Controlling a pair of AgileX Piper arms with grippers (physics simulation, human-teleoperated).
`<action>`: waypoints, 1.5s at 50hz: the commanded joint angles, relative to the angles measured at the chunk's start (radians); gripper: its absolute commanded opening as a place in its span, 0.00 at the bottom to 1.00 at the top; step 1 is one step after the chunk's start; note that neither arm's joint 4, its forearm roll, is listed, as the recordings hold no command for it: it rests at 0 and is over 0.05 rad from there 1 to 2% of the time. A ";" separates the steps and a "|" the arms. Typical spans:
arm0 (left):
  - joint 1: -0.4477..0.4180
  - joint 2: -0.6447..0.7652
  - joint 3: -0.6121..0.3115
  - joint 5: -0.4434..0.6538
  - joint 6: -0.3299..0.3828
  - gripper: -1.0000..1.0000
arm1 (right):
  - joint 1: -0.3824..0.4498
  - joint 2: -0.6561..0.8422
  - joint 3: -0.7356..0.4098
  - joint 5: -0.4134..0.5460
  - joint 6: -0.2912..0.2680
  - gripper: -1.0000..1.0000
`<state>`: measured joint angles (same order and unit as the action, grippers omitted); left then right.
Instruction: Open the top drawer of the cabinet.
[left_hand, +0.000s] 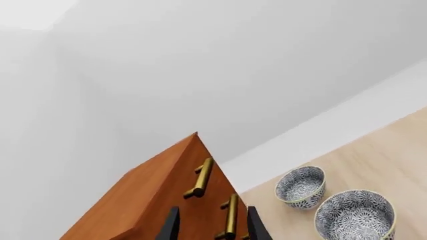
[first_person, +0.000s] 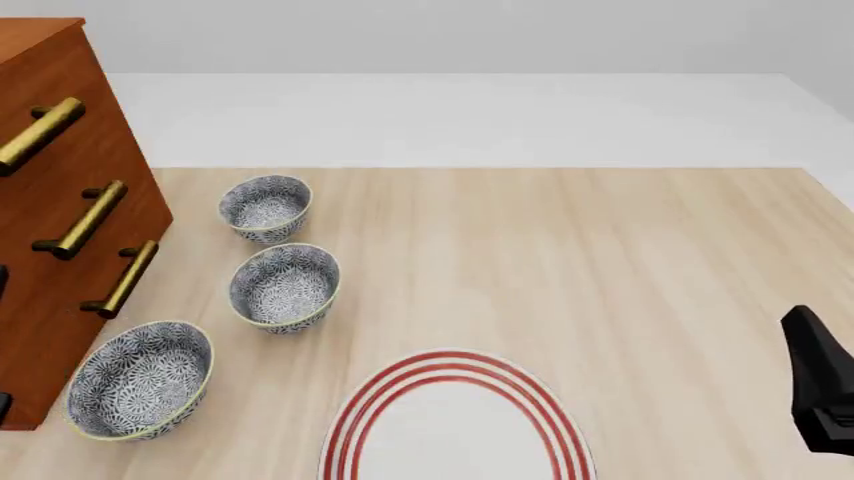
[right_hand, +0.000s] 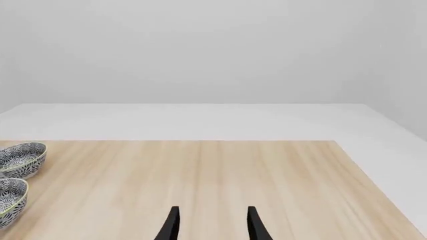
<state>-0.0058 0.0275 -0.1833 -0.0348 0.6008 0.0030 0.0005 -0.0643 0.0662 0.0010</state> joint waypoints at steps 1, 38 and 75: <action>0.012 0.038 0.020 -0.054 0.130 1.00 | 0.000 0.000 -0.001 0.001 0.000 1.00; 0.093 0.379 0.006 -0.364 0.406 1.00 | 0.000 0.000 -0.001 0.001 0.000 1.00; 0.148 0.665 0.027 -0.683 0.633 1.00 | 0.000 0.000 -0.001 0.002 0.001 1.00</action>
<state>0.1395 0.6444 -0.1506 -0.6694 1.1790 0.0034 0.0004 -0.0657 0.0677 0.0014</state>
